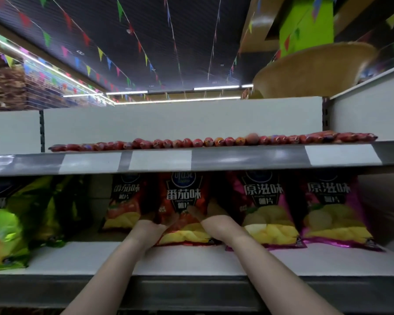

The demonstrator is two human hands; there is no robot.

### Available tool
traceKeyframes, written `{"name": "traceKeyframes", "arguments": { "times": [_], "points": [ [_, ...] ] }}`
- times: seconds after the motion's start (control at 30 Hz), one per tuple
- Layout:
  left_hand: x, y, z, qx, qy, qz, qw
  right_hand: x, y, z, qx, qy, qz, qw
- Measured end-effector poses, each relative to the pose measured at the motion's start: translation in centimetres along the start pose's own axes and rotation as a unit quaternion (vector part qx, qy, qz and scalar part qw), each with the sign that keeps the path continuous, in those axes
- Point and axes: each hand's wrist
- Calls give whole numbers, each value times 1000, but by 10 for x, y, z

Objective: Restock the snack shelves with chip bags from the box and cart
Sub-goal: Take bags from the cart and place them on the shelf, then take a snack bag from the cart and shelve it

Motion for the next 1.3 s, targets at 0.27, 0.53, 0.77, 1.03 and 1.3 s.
{"name": "traceKeyframes", "arguments": {
  "times": [0.27, 0.53, 0.77, 1.03, 1.3],
  "points": [
    [-9, 3, -23, -49, -24, 70, 996, 8, -2, -9, -88, 3, -116, 989],
    [-3, 56, -94, -127, -160, -82, 976, 52, -40, -69, -165, 280, 0, 946],
    [45, 122, -186, -201, -130, -119, 963, 106, -139, -112, 69, 342, 245, 905],
    [135, 196, -323, -347, 41, -63, 935, 160, -254, -227, 326, 361, 340, 805],
    [178, 209, -514, -465, 185, -20, 866, 183, -306, -399, 557, 362, 368, 650]
  ]
}}
Point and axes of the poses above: each hand's wrist, its own z-axis towards the middle knuckle, its own y-axis out of the back of the hand, x = y × z
